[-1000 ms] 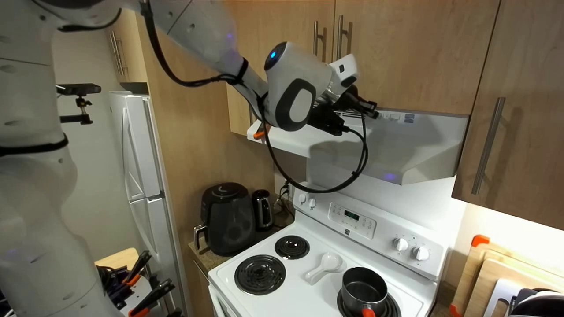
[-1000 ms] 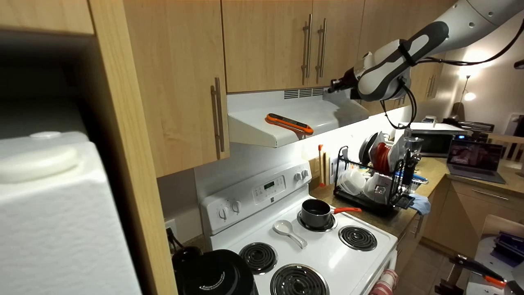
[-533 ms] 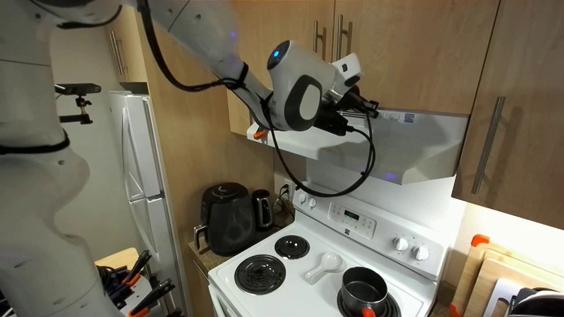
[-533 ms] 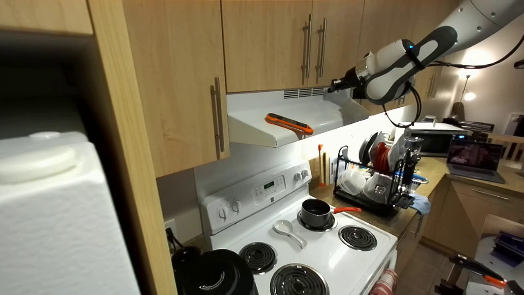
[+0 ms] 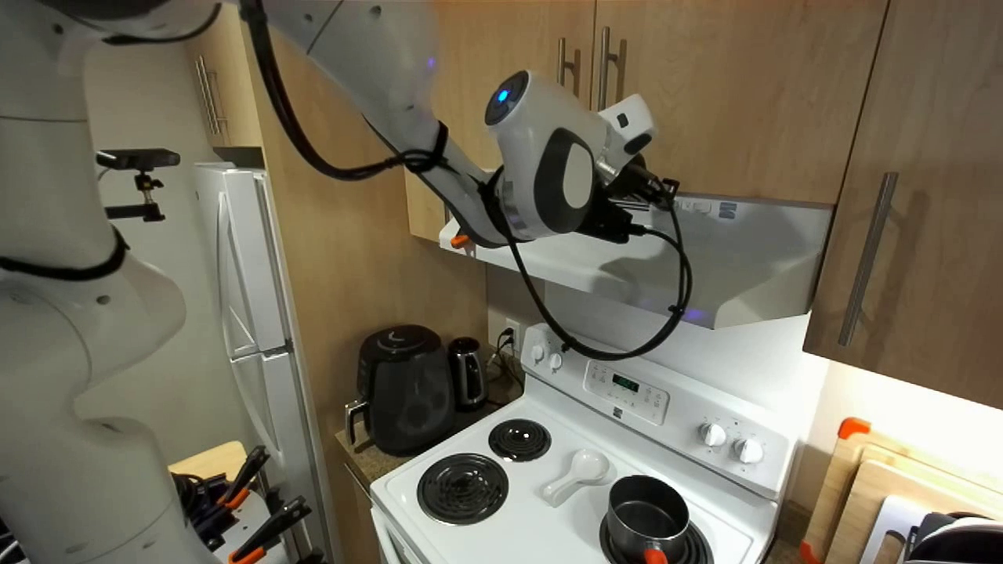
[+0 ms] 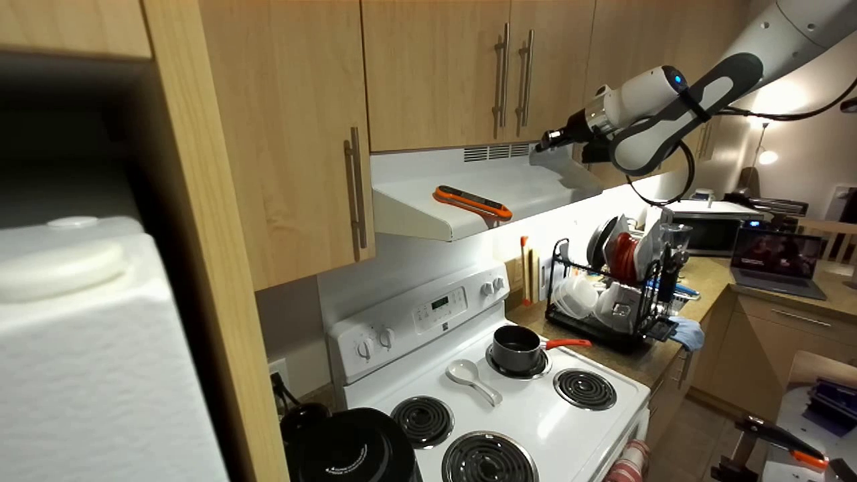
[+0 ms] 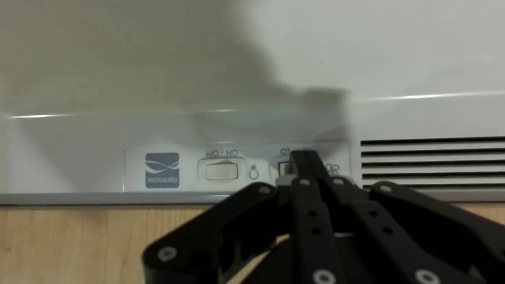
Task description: Flip the switch on the white object.
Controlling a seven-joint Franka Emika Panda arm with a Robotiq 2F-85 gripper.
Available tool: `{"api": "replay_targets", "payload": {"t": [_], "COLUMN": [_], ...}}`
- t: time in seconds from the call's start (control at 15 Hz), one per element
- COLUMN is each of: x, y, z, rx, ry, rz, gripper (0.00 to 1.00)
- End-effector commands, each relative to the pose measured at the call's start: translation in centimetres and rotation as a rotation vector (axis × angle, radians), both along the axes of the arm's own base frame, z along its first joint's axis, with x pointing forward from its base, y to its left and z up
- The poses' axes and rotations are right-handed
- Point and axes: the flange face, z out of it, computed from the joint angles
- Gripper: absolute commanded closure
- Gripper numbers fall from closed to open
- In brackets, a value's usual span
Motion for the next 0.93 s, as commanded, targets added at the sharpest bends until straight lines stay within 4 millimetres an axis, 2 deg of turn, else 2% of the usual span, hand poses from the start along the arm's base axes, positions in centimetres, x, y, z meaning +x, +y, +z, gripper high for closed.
{"api": "replay_targets", "payload": {"t": [0.0,0.07,0.27,0.47,0.53,0.67,0.87], "x": [2.4,2.2,1.4,1.2,1.5,1.9,1.2], "y": [-0.7,-1.0,-2.1,-4.7,-6.1,-7.5,-9.4], "z": [0.0,0.1,-0.6,-1.7,-1.6,-1.1,-0.5], "rx": [0.025,0.018,-0.003,0.001,0.006,-0.003,-0.039], "ry": [-0.052,-0.058,-0.048,-0.029,-0.022,-0.023,-0.040], "rz": [0.080,0.094,0.106,0.044,0.007,-0.035,-0.081], "gripper": [0.74,0.73,0.55,0.36,0.30,0.19,0.01]}}
